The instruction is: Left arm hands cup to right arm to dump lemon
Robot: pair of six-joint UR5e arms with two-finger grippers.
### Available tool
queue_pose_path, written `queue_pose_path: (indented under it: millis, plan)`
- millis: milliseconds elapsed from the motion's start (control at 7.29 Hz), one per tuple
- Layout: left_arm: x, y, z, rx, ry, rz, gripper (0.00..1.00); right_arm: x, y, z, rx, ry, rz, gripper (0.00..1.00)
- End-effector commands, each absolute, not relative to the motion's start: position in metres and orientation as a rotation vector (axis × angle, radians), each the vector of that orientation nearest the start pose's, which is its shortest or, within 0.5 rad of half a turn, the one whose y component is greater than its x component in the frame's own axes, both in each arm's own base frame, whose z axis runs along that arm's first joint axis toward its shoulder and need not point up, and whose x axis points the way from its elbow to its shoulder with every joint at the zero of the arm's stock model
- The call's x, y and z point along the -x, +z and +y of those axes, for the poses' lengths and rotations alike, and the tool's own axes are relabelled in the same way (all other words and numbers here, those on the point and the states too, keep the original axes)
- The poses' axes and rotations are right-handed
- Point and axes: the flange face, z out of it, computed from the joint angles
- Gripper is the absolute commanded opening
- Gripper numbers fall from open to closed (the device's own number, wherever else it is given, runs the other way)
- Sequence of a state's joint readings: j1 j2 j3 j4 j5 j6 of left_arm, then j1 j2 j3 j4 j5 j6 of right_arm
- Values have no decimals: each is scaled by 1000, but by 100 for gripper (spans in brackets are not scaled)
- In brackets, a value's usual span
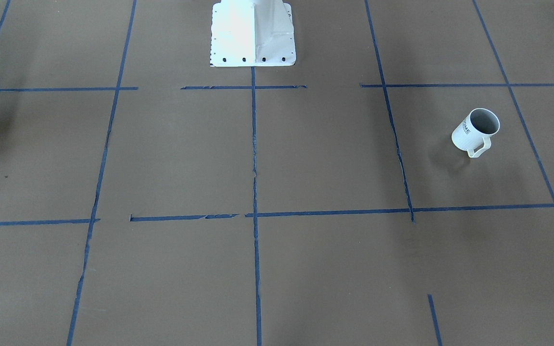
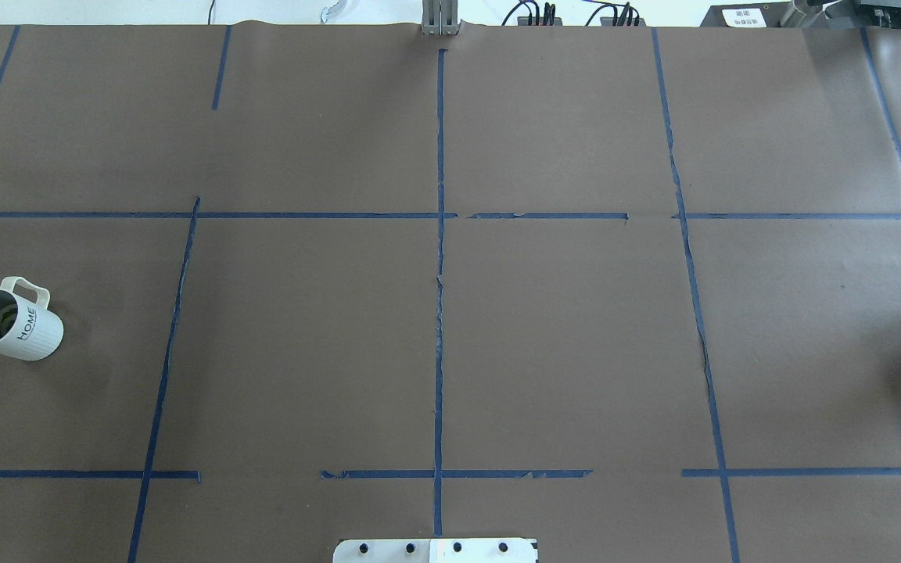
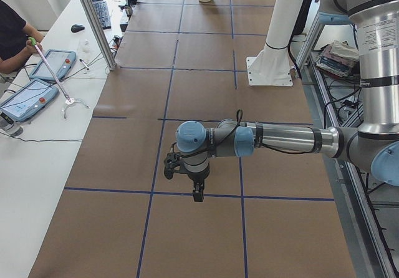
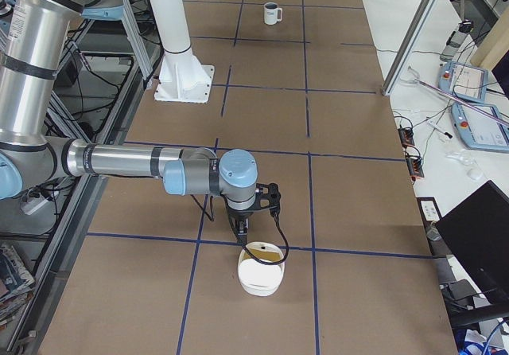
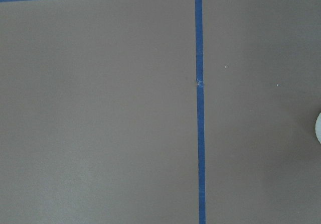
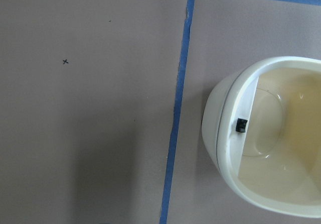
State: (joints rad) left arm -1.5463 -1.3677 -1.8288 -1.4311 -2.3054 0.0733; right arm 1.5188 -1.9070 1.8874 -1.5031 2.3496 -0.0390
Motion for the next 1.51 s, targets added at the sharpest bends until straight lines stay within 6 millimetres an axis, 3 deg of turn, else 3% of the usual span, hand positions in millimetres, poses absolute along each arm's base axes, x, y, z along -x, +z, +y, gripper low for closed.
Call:
queue_pose_path:
  millis: [0, 1372]
  plan:
    - [57, 632, -400, 36, 105, 719, 100, -44, 638, -358, -38, -102, -784, 100]
    - [55, 635, -397, 37, 100, 736, 100, -40, 633, -356, -41, -111, -847, 100]
